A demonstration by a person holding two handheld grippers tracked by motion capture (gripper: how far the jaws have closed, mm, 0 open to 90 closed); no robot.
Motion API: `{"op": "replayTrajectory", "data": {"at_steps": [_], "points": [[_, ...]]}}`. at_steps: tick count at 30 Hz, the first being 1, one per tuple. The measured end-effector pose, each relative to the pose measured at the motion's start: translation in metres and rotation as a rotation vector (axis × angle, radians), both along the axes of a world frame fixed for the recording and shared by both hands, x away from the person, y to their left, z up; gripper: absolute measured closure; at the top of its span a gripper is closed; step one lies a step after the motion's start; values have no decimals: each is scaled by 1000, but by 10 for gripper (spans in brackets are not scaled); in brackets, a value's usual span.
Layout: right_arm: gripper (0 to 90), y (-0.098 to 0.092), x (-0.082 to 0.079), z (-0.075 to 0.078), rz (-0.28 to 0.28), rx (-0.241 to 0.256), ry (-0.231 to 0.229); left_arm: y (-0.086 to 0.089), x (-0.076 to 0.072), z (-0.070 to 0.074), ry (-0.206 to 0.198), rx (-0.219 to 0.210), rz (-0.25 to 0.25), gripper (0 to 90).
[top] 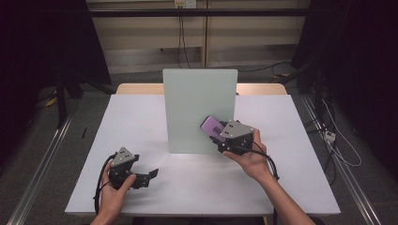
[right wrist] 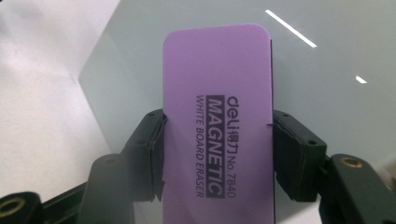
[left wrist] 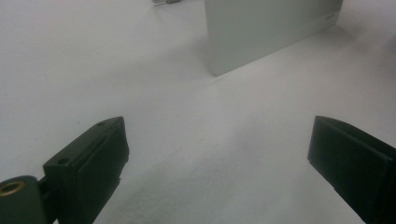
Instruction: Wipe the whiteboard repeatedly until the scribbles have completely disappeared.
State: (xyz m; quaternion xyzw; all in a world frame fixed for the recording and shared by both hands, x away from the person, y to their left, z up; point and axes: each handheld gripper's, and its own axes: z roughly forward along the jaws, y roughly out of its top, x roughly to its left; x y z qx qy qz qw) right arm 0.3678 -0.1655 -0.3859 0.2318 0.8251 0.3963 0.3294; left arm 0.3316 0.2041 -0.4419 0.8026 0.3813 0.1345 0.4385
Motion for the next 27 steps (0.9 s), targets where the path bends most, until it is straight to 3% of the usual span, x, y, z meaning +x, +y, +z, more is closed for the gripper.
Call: {"op": "replayTrajectory", "data": {"at_steps": [8, 27], "points": [[420, -9, -2, -1, -16, 21, 11, -1, 1, 0, -1, -6, -4, 50], [421, -15, -11, 5, 14, 107, 60, 2, 2, -1, 10, -21, 1, 50]]}}
